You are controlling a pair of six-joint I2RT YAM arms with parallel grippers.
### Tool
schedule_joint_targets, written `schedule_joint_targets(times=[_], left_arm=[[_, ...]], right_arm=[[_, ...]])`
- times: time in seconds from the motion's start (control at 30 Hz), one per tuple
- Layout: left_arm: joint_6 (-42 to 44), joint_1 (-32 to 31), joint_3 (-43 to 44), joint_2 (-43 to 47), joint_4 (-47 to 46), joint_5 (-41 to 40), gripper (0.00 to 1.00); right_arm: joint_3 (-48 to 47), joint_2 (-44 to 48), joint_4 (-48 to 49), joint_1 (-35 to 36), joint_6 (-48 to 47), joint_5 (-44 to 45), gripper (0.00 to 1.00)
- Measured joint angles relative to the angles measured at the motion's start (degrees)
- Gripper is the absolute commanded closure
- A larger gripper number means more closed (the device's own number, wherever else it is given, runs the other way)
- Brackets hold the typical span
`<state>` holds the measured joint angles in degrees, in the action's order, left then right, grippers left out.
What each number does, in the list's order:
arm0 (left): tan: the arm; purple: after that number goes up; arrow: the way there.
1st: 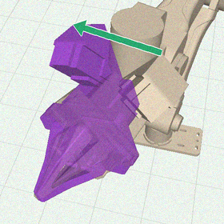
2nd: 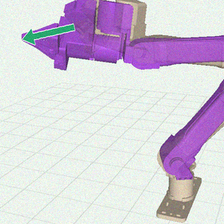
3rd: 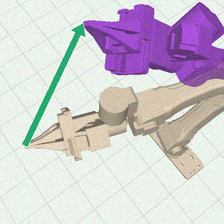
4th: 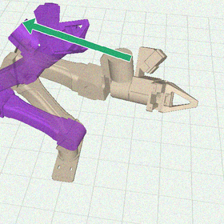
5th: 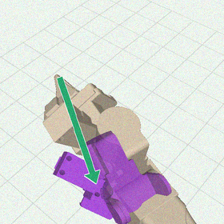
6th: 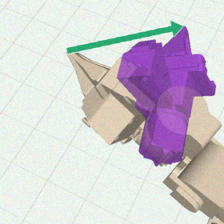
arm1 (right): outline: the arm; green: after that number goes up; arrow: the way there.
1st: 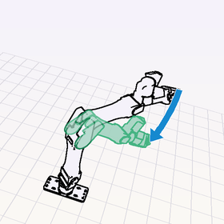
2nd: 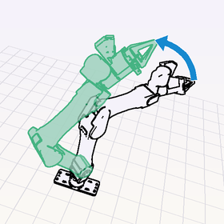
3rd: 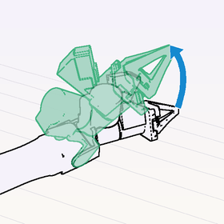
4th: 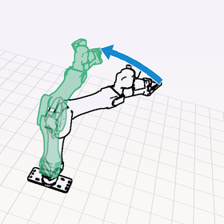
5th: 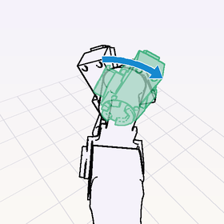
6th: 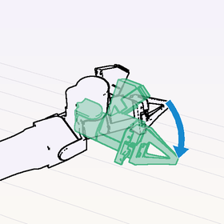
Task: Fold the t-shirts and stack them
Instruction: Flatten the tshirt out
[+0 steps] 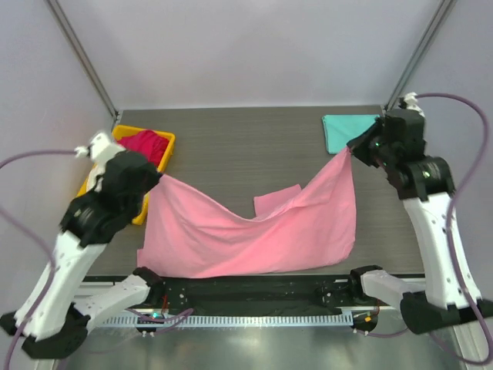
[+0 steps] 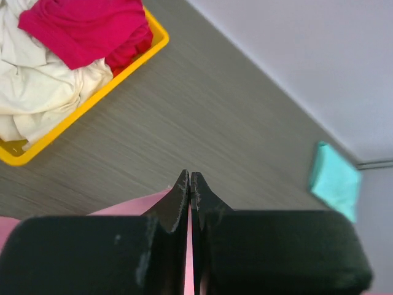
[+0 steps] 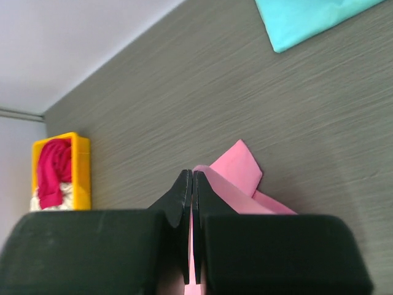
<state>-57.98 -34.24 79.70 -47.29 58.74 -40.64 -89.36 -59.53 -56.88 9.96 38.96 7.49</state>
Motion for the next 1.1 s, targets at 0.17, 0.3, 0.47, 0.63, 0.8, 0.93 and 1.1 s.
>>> schedule_joint_targets(times=[0.17, 0.3, 0.47, 0.63, 0.8, 0.93, 1.1], left_arm=[[4.13, 5.03, 5.11, -22.03, -6.51, 3.61, 1.0], [5.07, 12.35, 27.8, -42.88, -7.45, 7.21, 1.0], [6.6, 16.13, 66.82, -62.42, -8.7, 11.3, 1.0], [8.98, 16.02, 56.7, -50.25, -15.37, 13.4, 1.0], [12.44, 15.89, 38.47, -32.33, -18.58, 11.41, 1.0], [13.86, 15.89, 21.42, -19.52, -19.65, 9.88, 1.0], [12.98, 15.93, -5.81, -5.2, -19.96, 10.29, 1.0]], right_arm=[[0.39, -15.74, 8.11, 0.0, -0.76, 1.44, 0.99], [-20.87, -34.73, 8.04, -0.35, -3.15, 2.8, 0.99], [-57.72, -52.89, 13.88, -3.98, -6.25, 5.66, 0.99], [-52.83, -43.82, 20.17, -9.05, -6.78, 7.76, 0.99], [-38.27, -28.2, 24.46, -9.81, -7.48, 6.88, 0.99], [-19.67, -14.64, 25.68, -9.16, -7.54, 1.36, 0.99], [3.3, -2.38, 20.85, -9.18, -7.23, -2.45, 0.99]])
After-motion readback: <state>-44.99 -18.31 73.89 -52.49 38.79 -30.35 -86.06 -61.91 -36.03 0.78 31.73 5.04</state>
